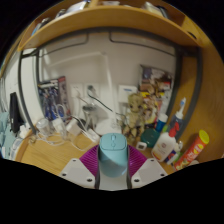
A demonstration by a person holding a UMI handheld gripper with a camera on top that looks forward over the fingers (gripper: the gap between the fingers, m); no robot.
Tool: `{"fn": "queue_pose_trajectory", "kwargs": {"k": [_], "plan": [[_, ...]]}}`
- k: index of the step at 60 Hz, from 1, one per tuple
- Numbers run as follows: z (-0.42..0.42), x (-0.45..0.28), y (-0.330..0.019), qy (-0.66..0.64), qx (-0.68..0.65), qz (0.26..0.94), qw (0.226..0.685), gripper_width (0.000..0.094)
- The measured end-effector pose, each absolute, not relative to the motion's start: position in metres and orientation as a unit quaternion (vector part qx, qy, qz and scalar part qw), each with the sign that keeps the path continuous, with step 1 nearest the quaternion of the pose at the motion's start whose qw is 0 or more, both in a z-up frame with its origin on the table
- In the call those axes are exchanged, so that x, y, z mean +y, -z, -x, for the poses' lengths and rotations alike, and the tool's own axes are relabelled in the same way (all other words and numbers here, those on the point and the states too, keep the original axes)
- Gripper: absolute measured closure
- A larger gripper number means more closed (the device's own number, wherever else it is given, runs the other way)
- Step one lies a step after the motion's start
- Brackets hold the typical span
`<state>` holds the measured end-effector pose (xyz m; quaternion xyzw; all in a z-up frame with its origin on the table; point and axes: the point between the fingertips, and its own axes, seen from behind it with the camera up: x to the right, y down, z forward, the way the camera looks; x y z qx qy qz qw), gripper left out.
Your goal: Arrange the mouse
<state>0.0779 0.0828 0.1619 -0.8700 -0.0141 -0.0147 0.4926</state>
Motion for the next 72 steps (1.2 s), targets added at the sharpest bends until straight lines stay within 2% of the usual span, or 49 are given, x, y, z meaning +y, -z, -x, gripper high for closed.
{"fn": "queue_pose_trajectory", "kwargs": {"k": [7,17,30,31,44,46,47,53,58,72], "plan": [[-0.115,0.081,-0.108,0.009,0.016,0.888,0.459,0.0572],[-0.126,0.076,-0.037,-0.007,0.026,0.913,0.407,0.0575],[-0.116,0.061,0.012,-0.012,0.004,0.933,0.359,0.0572],[-0.116,0.059,0.015,-0.010,0.001,0.935,0.355,0.0544],[-0.116,0.059,0.016,0.001,0.009,0.933,0.359,0.0419],[-0.119,0.059,0.015,0.011,0.006,0.934,0.357,0.0341],[-0.120,0.058,0.015,0.018,0.004,0.935,0.355,0.0243],[-0.124,0.044,0.004,0.050,-0.011,0.939,0.341,0.0062],[-0.118,0.034,-0.023,0.054,-0.004,0.934,0.353,0.0075],[-0.079,-0.020,-0.136,0.064,0.015,0.914,0.400,0.0072]]}}
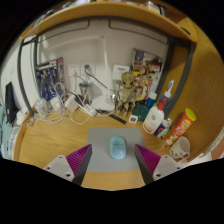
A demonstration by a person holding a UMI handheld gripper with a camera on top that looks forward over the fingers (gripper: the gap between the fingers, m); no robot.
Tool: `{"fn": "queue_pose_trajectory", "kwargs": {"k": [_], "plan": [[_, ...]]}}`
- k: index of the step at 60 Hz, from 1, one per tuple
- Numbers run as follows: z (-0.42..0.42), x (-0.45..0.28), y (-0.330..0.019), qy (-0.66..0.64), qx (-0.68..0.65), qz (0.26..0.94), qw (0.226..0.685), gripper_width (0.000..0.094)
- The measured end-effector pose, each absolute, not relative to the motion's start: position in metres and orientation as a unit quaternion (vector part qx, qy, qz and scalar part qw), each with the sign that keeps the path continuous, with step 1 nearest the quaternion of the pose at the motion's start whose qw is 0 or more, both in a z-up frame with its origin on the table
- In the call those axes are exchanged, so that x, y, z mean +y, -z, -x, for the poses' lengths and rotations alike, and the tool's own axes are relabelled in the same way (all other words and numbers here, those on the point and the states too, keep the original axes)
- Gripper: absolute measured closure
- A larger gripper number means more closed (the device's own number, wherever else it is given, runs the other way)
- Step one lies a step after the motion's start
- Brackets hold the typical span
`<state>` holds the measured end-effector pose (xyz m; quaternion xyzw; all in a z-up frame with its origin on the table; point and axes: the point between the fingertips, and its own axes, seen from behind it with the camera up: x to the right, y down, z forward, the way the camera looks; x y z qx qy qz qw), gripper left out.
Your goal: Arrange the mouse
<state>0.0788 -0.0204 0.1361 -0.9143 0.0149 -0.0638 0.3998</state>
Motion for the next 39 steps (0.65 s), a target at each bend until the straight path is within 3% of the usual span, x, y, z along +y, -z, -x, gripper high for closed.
{"fn": "queue_pose_trajectory", "kwargs": {"k": [10,19,39], "plan": [[-0.035,-0.062,-0.197,0.057,0.007,0.899,0.434,0.0072],[-0.008,-0.094,-0.226,0.050,0.014,0.889,0.456,0.0074],[0.037,-0.147,-0.233,0.035,0.000,0.884,0.465,0.0073]]}}
